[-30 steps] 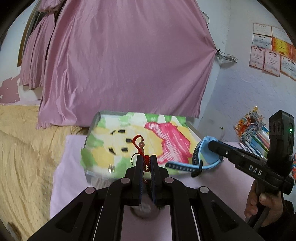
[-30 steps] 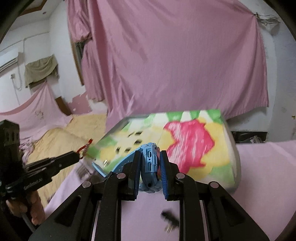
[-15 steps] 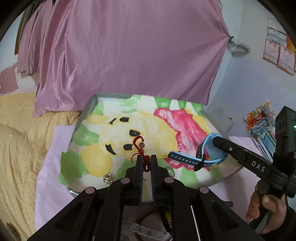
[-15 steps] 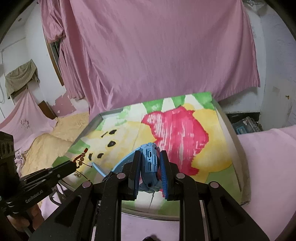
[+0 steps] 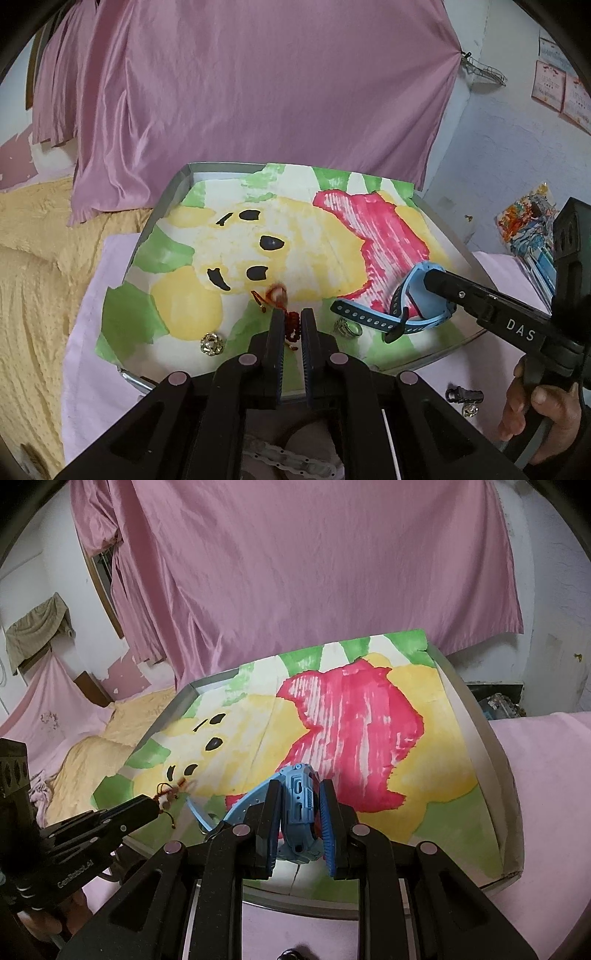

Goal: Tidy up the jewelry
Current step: 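Carry the smartwatch and red bracelet over the tray and release them, then withdraw both open tools from the tray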

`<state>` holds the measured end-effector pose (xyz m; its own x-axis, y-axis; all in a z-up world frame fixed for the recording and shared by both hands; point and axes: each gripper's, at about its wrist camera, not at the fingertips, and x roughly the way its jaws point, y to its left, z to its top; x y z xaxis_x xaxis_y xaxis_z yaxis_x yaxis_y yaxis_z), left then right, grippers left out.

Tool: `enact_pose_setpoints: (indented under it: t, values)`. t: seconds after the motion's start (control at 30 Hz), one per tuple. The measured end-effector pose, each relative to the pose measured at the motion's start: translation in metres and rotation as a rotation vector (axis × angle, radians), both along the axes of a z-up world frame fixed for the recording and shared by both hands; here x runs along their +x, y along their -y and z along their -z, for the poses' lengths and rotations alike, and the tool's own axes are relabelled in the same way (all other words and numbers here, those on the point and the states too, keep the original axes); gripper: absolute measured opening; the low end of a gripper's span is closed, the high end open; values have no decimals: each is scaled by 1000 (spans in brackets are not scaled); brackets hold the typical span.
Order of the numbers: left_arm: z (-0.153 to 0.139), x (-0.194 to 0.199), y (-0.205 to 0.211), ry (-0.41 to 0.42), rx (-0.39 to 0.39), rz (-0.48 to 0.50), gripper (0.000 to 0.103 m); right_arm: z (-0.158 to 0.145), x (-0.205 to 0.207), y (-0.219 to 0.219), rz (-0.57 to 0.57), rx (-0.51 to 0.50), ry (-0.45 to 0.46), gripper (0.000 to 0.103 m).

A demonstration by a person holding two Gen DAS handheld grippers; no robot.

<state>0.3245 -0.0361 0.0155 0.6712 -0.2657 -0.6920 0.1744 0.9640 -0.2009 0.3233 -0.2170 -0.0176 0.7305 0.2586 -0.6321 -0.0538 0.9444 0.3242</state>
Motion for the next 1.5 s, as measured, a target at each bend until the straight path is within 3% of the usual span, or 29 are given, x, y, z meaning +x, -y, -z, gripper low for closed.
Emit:
enact_pose_setpoints:
  t: [0.07,0.13,0.27,0.37,0.43,0.57,0.63,0.77,0.83,1.03,1.23,1.5]
  values:
    - [0,-1,0,3,-1,-8,10,-1,-3,2,2,9,8,24]
    - [-1,-2,-1,10,1,-16,14,-3,-7,4,8,10,28,39]
    - [-5,-8,-5,34,-11,-26,27,-9,-19,7,16,1,69,39]
    - [-10,-17,-7,75,-22,-36,46,-14,-30,9,21,-1,113,41]
    - [-14,-24,-8,107,-30,-42,61,-18,-41,11,31,2,155,52]
    - [-25,-42,-12,179,-39,-58,69,-26,-61,15,42,7,222,64]
    - [-30,-52,-13,216,-44,-73,81,-31,-77,17,46,8,269,79]
    - [-39,-75,-15,299,-50,-87,92,-38,-101,16,49,-17,334,88]
    - [-42,-84,-15,325,-47,-90,98,-41,-115,15,49,-35,364,98]
    - [-43,-110,-16,384,-65,-104,102,-45,-145,12,52,-96,417,101]
    - [-40,-132,-14,420,-29,-116,102,-47,-174,11,63,-148,446,101]
    - [-35,-155,-15,454,-17,-116,102,-43,-195,16,76,-165,461,101]
